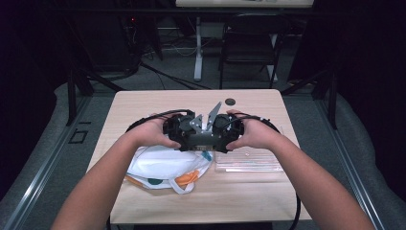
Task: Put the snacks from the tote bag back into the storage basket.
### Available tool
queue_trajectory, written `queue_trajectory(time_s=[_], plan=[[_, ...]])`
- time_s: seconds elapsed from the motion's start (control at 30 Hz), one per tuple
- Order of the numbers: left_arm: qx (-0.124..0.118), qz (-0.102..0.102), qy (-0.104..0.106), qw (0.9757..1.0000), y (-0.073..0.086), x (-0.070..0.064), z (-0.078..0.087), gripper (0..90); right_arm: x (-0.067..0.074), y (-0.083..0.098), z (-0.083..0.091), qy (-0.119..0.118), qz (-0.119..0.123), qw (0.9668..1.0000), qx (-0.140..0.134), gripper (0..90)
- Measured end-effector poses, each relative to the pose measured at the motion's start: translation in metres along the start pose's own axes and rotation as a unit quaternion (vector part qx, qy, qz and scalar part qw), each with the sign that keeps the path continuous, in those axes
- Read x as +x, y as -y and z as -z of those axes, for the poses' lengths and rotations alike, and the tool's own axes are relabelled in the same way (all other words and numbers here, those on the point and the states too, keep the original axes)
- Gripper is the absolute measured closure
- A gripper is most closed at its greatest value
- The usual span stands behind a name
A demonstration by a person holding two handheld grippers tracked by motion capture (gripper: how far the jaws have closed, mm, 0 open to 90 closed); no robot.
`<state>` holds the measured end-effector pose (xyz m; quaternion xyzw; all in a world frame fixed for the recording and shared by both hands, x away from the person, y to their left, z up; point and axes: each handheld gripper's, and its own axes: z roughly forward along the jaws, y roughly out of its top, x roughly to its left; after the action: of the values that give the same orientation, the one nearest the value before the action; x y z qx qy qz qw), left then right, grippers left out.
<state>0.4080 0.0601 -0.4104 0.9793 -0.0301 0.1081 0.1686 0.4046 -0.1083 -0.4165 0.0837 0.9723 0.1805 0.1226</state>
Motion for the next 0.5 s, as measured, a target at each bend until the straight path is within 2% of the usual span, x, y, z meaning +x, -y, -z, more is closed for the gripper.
queue_trajectory(time_s=[0.03,0.1,0.13,0.17,0.2,0.23,0.27,0.3,0.33,0.37,0.4,0.47,0.5], plan=[[-0.001,-0.001,0.000,1.0000,0.000,0.000,0.000,42.4,0.000,0.000,0.000,-0.003,0.003,1.0000,0.007,28.7],[-0.004,0.003,0.002,1.0000,-0.001,-0.001,0.000,42.4,0.001,0.002,-0.003,-0.004,-0.004,1.0000,-0.005,29.7],[-0.004,0.000,0.001,1.0000,-0.002,-0.001,0.000,42.4,0.002,0.002,-0.004,-0.007,-0.006,1.0000,-0.002,30.0],[-0.007,0.006,0.002,1.0000,-0.002,-0.002,-0.001,42.4,0.002,0.003,-0.005,-0.010,-0.003,0.9999,0.001,30.5],[-0.004,-0.002,0.002,1.0000,-0.003,-0.001,-0.001,42.4,0.001,0.002,-0.004,-0.010,0.005,0.9999,0.008,30.9],[-0.003,-0.002,0.002,1.0000,-0.003,-0.002,-0.001,42.4,0.001,0.002,-0.005,-0.014,0.004,0.9999,0.009,31.1],[-0.002,-0.003,0.002,1.0000,-0.004,-0.002,-0.001,42.4,0.004,0.003,-0.008,-0.014,-0.019,0.9996,-0.013,31.5],[-0.005,-0.001,0.002,1.0000,-0.004,-0.002,-0.001,42.4,0.005,0.003,-0.010,0.003,-0.022,0.9996,-0.016,32.4],[-0.005,-0.002,0.002,1.0000,-0.005,-0.002,-0.002,42.4,0.004,0.003,-0.008,-0.020,-0.019,0.9996,-0.010,32.9],[-0.005,-0.002,0.002,1.0000,-0.005,-0.002,-0.002,42.4,0.002,0.003,-0.005,-0.022,0.000,0.9997,0.011,33.6],[-0.006,-0.002,0.003,1.0000,-0.005,-0.003,-0.002,42.4,0.004,0.003,-0.009,-0.010,-0.017,0.9998,-0.008,34.1],[-0.005,0.003,0.004,1.0000,-0.006,-0.003,-0.002,42.4,0.005,0.004,-0.010,-0.024,-0.023,0.9994,-0.014,35.7],[-0.008,0.005,0.004,0.9999,-0.006,-0.004,-0.002,42.4,0.005,0.003,-0.010,-0.028,-0.019,0.9994,-0.008,36.1]])
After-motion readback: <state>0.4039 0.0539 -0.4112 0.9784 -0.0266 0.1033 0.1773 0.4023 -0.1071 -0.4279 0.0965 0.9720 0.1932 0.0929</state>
